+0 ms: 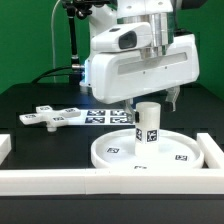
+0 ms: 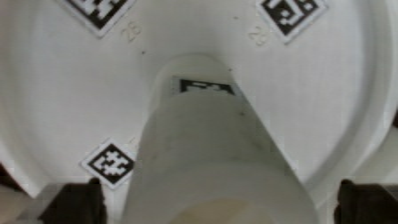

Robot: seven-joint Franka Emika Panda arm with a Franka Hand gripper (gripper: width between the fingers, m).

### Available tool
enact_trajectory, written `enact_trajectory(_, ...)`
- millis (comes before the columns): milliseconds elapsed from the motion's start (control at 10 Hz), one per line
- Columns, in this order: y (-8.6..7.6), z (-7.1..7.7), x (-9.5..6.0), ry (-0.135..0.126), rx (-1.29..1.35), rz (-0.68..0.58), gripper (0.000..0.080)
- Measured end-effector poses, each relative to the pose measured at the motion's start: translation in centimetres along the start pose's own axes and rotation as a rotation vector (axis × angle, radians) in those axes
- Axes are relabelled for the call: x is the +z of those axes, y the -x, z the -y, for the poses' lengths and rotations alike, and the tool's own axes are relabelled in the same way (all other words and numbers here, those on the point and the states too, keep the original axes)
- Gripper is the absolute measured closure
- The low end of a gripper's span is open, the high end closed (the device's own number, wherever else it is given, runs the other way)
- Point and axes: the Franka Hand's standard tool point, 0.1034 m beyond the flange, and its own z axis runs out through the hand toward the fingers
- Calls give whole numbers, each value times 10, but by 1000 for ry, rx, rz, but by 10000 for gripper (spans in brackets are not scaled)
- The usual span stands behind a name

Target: Assemble round table

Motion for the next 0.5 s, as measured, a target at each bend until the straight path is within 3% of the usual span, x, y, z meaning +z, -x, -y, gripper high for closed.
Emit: enact_trajectory(500,-2,7,4,61,-585,65,150)
